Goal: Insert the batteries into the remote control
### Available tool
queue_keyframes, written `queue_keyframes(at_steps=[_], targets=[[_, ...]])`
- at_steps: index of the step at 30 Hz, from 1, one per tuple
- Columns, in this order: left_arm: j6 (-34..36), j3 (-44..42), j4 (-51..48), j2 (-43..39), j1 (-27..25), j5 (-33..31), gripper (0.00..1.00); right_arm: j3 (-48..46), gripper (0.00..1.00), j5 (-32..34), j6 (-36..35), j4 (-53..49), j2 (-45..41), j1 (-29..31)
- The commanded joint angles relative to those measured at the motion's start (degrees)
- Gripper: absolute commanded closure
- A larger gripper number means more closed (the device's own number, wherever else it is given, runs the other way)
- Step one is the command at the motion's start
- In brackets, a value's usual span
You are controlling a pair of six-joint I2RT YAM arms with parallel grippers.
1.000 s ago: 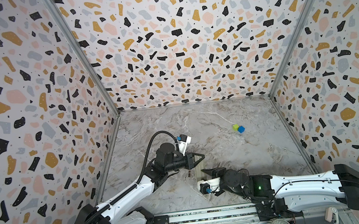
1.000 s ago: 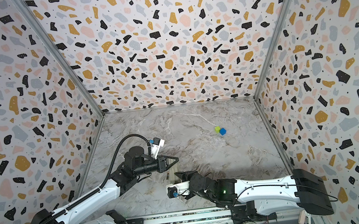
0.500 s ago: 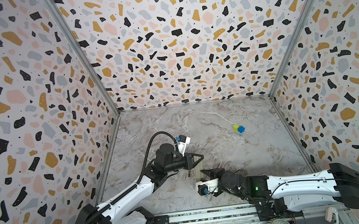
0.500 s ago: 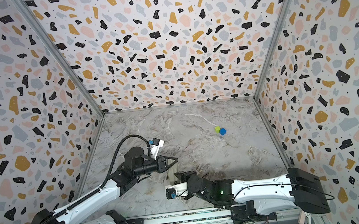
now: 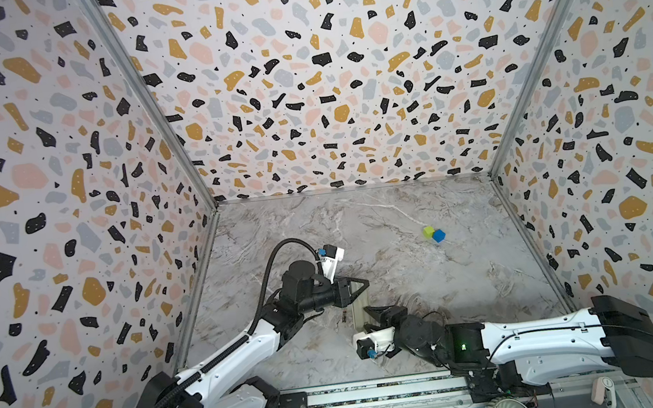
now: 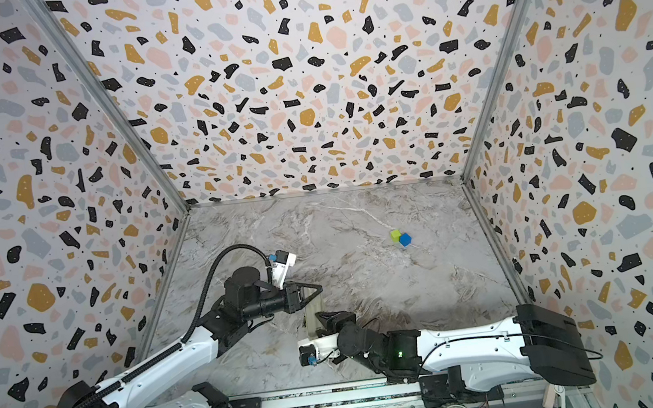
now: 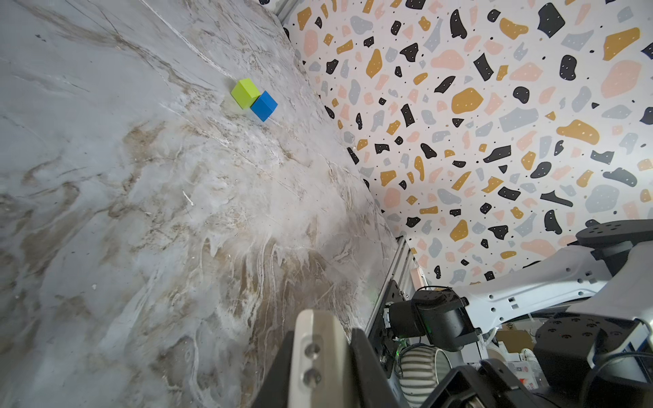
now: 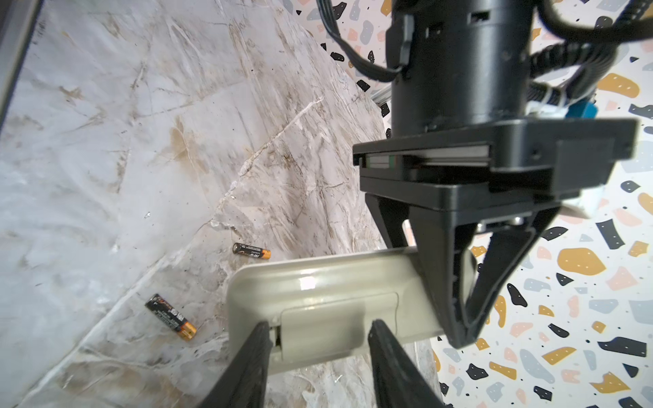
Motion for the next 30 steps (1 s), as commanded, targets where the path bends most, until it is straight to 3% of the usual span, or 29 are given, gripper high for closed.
queue_keyframes(at_steps=[1,17,30], targets=[[-1.3,0.0,2.6,-0.4,-0.6,3.6,1.0,0.5,0.52,4.1,-1.6,4.6,-0.3,-0.3],[3.2,0.6,-3.5,0.9,-0.6,0.3,1.0,0.6,0.55,7.6,-0.1,6.6,-2.3,0.2],[1.7,0.3,-2.0,0.6,-0.6,0.9,1.0,-0.4,0.55,6.5,1.1,6.9,-2.2,0.5]])
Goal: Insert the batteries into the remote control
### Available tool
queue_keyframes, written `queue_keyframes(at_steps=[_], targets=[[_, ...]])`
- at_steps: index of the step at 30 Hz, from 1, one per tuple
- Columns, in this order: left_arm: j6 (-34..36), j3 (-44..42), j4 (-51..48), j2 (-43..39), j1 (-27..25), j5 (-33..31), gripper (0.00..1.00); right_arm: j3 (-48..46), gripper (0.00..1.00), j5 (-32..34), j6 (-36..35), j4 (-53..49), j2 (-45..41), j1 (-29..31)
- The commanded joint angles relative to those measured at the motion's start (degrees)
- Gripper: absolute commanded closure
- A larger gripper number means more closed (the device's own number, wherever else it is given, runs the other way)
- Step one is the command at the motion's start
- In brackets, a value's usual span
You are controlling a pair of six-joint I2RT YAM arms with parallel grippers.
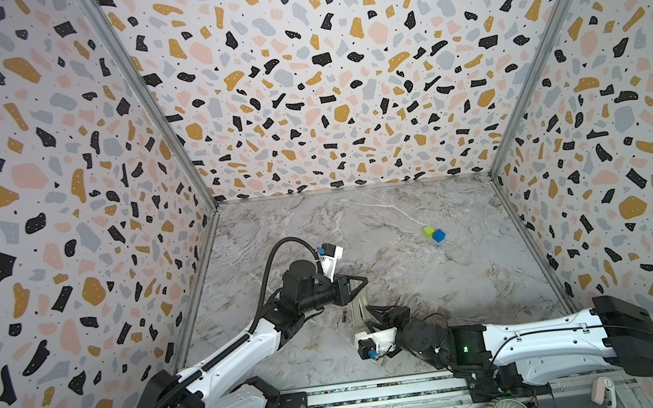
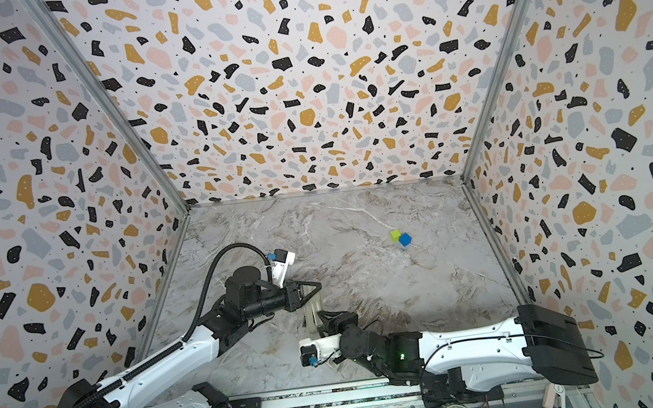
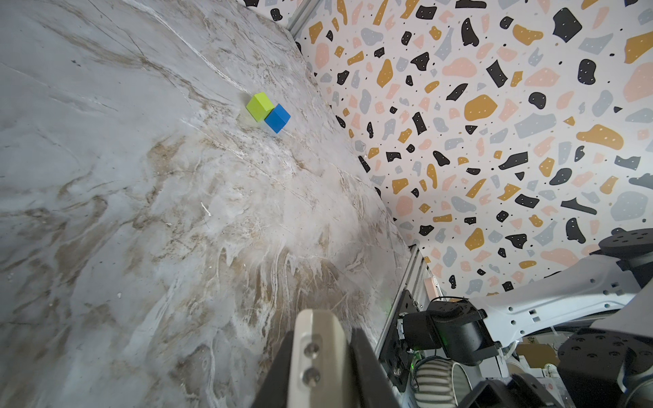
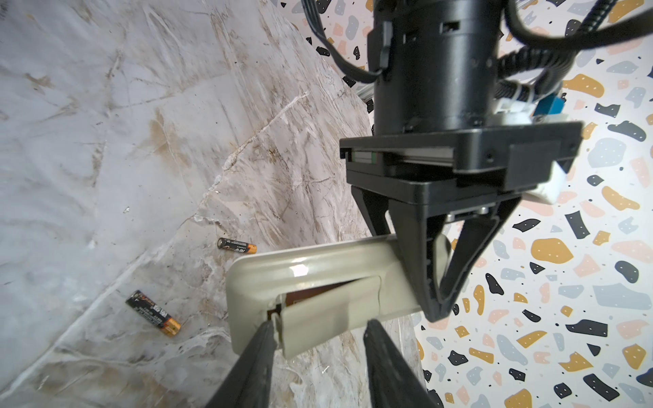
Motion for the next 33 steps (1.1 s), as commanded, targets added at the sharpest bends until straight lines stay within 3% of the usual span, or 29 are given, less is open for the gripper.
queue_keyframes(at_steps=[1,9,17,33], targets=[[-0.7,0.0,0.2,-0.1,-0.7,3.8,1.0,0.5,0.55,3.0,1.7,5.2,-1.2,-0.5],[-1.1,0.0,0.5,-0.1,-0.7,3.3,1.0,-0.1,0.52,1.7,2.4,5.3,-1.5,-0.5],[-2.0,0.1,1.7,-0.3,-0.6,2.7,1.0,-1.2,0.37,1.1,2.9,5.5,-3.2,-0.5],[-4.1,0.5,3.0,-1.4,-0.6,2.0,1.0,-1.5,0.3,0.4,3.9,5.3,-3.0,-0.5]])
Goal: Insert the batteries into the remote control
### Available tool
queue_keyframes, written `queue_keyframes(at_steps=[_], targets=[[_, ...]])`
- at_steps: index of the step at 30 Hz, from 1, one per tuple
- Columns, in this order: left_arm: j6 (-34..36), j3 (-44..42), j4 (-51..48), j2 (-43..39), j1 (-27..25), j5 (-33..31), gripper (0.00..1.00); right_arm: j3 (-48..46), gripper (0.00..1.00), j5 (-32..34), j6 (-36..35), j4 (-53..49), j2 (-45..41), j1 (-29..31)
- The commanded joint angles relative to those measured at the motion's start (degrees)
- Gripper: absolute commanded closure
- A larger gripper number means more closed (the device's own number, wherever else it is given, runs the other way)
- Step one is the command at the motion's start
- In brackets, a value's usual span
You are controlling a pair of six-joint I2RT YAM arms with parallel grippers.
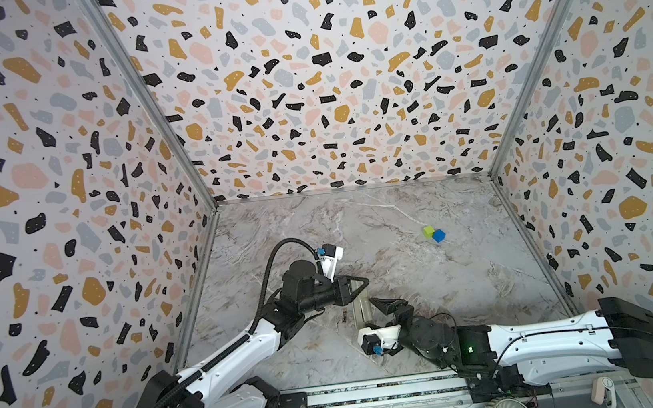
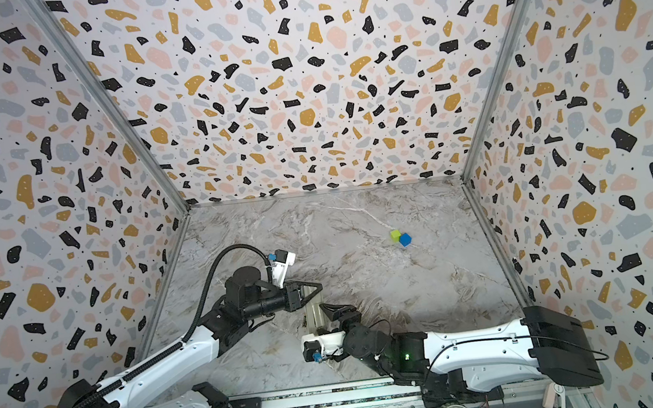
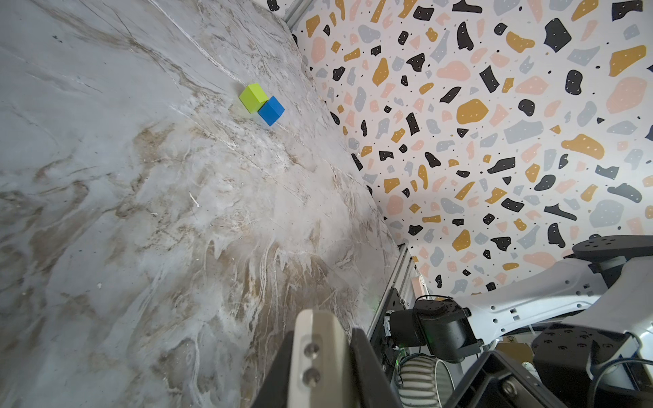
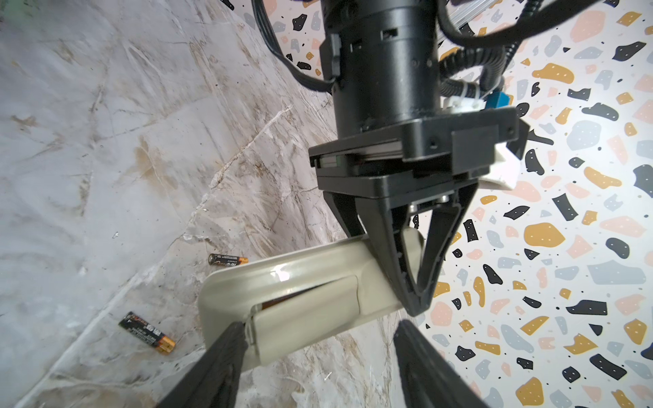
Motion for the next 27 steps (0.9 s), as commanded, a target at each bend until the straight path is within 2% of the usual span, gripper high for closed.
queue_keyframes(at_steps=[1,23,27], targets=[[-0.7,0.5,2.7,-1.3,-0.4,0.9,1.0,0.2,0.29,0.4,1.3,1.9,-0.8,-0.2],[-2.0,1.3,2.0,-2.9,-0.4,-1.9,1.0,0.8,0.26,-2.8,2.8,-0.1,0.0,-0.2],[-1.5,1.6,1.2,-3.1,-0.4,-4.0,1.0,1.0,0.25,-3.5,5.2,-0.3,-1.6,-0.2]])
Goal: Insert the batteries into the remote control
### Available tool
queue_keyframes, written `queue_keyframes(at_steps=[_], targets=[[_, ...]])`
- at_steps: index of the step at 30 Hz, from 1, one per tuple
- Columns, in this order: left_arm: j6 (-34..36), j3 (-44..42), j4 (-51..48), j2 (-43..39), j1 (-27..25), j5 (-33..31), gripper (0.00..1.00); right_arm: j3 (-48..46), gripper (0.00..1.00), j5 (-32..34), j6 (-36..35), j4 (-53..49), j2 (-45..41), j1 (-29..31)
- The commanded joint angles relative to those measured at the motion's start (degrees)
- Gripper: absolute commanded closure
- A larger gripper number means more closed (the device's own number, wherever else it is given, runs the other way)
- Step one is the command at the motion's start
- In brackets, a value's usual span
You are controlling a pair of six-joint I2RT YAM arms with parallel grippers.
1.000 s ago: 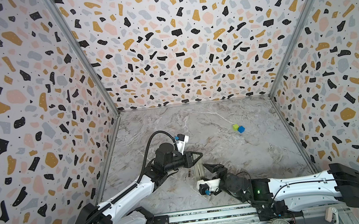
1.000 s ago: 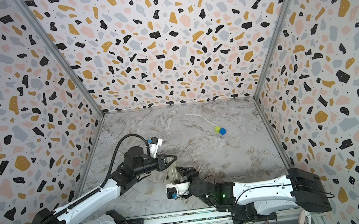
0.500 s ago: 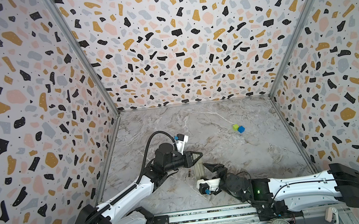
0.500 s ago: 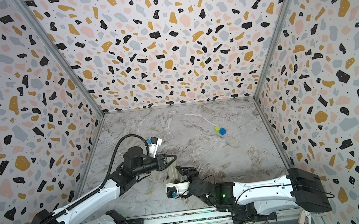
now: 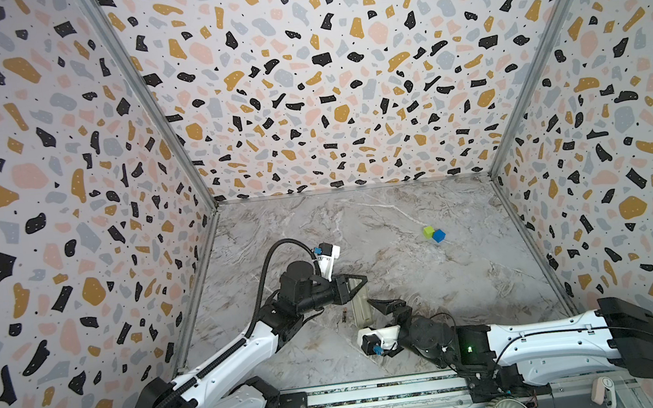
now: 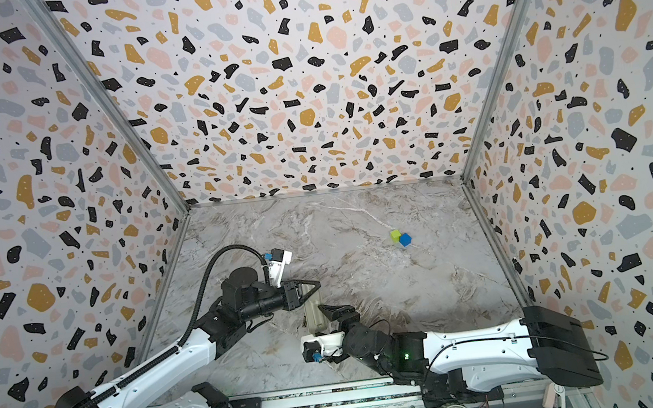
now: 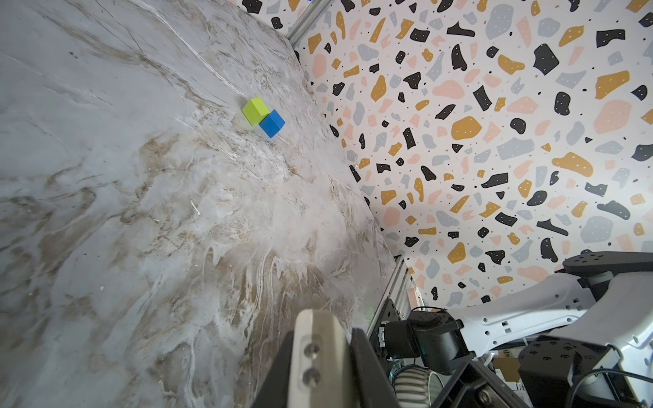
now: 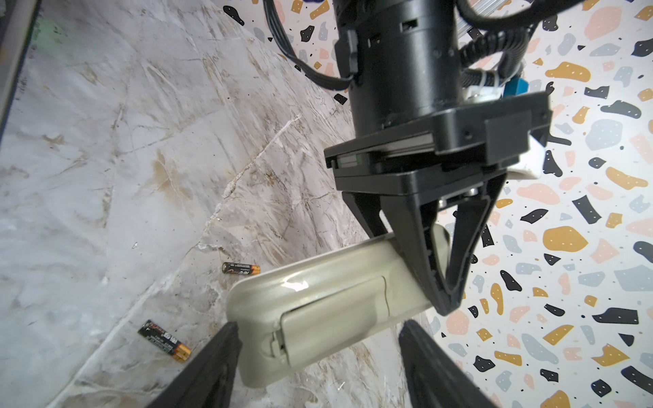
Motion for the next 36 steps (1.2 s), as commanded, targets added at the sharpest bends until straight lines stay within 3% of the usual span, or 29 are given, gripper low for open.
queue_keyframes(at_steps=[1,5,10,12,15,18,24,36], targets=[[0.4,1.7,1.5,-1.0,-0.4,-2.5,1.0,1.0,0.25,-1.4,4.7,0.0,-2.6,-0.2],[0.5,1.8,2.6,0.5,-0.4,-5.3,1.0,1.5,0.26,-4.3,14.3,0.5,-6.2,-0.2],[0.2,2.3,3.7,0.8,-0.4,-10.1,1.0,7.4,0.26,-7.2,36.0,-8.4,-8.2,-3.1],[0.1,2.5,3.3,0.4,-0.5,-12.5,1.0,8.8,0.26,-13.4,47.3,-13.1,-8.6,-8.4],[0.0,2.7,3.5,0.2,-1.2,-15.5,1.0,7.0,0.28,-25.4,56.8,-13.1,-9.8,-15.8],[0.2,3.1,3.3,0.3,-2.9,-18.9,1.0,5.7,0.28,-30.7,59.8,-13.0,-10.5,-19.7],[-0.2,3.4,3.4,1.7,-5.9,-24.1,1.0,4.8,0.27,-34.3,59.7,-13.5,-6.8,-21.0],[-0.3,3.8,4.3,3.6,-8.4,-26.6,1.0,2.7,0.28,-34.9,60.4,-7.8,0.7,-21.9]])
